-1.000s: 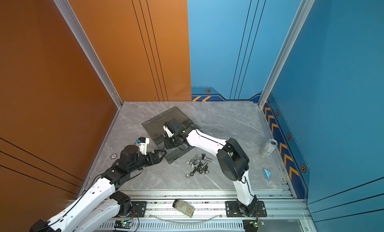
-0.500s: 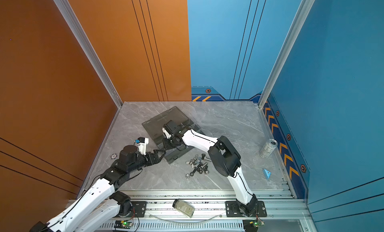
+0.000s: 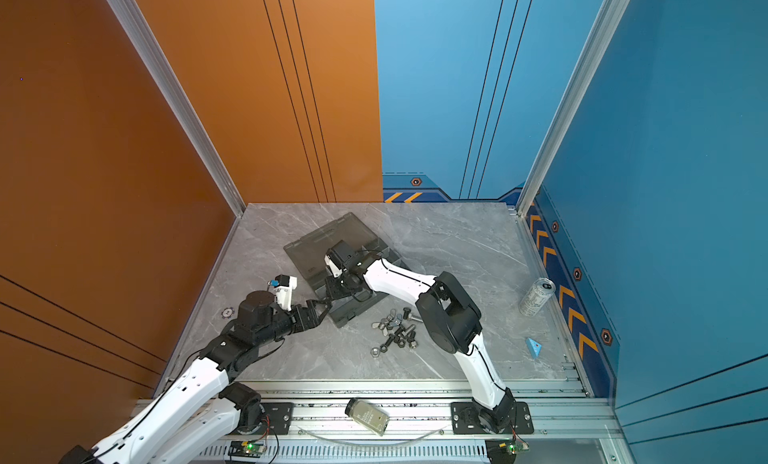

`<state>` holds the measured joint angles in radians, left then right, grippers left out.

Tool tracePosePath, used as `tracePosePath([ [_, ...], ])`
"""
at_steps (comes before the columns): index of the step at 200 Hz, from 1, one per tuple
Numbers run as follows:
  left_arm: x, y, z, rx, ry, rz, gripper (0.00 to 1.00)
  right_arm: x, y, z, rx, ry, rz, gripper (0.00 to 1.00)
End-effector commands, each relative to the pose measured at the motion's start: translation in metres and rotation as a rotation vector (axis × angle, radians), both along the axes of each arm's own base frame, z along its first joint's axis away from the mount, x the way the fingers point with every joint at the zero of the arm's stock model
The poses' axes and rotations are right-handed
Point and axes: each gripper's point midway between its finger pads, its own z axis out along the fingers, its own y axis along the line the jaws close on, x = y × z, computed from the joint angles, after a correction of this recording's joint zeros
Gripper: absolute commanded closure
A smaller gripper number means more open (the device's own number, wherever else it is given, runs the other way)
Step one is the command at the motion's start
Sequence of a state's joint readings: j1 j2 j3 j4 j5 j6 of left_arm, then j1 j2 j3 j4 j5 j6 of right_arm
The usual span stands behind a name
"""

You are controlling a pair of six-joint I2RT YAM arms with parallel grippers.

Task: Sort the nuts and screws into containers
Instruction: 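Open the right gripper to drop the wing nut, then return to pile, then lower the right gripper and close it on another silver wing nut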

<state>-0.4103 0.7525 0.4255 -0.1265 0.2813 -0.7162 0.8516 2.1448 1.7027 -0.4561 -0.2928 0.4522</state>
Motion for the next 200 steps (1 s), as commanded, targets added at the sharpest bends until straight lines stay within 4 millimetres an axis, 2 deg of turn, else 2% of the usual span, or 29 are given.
tracePosePath([
  [1,-0.004,0.003,-0.007,0.003,0.022,-0.002,0.02,-0.001,0.001,0.011,0.007,-0.004,0.011,0.66],
  [28,-0.004,0.003,-0.009,0.004,0.025,0.000,0.02,-0.005,-0.002,0.023,0.034,-0.024,0.039,0.66],
  [37,-0.004,0.003,-0.009,0.003,0.025,0.001,0.02,-0.008,-0.005,0.020,0.030,-0.021,0.049,0.66],
  [40,-0.004,0.003,-0.009,0.002,0.024,0.001,0.02,-0.008,-0.006,0.033,0.050,-0.039,0.051,0.66],
  [48,-0.004,0.003,-0.008,0.002,0.023,0.001,0.02,-0.010,-0.010,0.038,0.055,-0.044,0.057,0.65],
  [103,-0.005,0.005,-0.010,0.010,0.029,0.005,0.02,-0.032,-0.059,0.057,0.026,-0.062,0.061,0.64],
  [121,-0.005,0.005,-0.011,0.010,0.029,0.007,0.02,-0.041,-0.081,0.052,-0.045,-0.035,0.056,0.62],
  [152,-0.002,0.004,-0.010,0.006,0.030,0.008,0.03,-0.058,-0.119,0.025,-0.209,0.030,0.043,0.60],
  [200,0.000,0.001,-0.012,0.008,0.038,0.004,0.02,-0.081,-0.143,-0.003,-0.278,0.091,0.053,0.60],
])
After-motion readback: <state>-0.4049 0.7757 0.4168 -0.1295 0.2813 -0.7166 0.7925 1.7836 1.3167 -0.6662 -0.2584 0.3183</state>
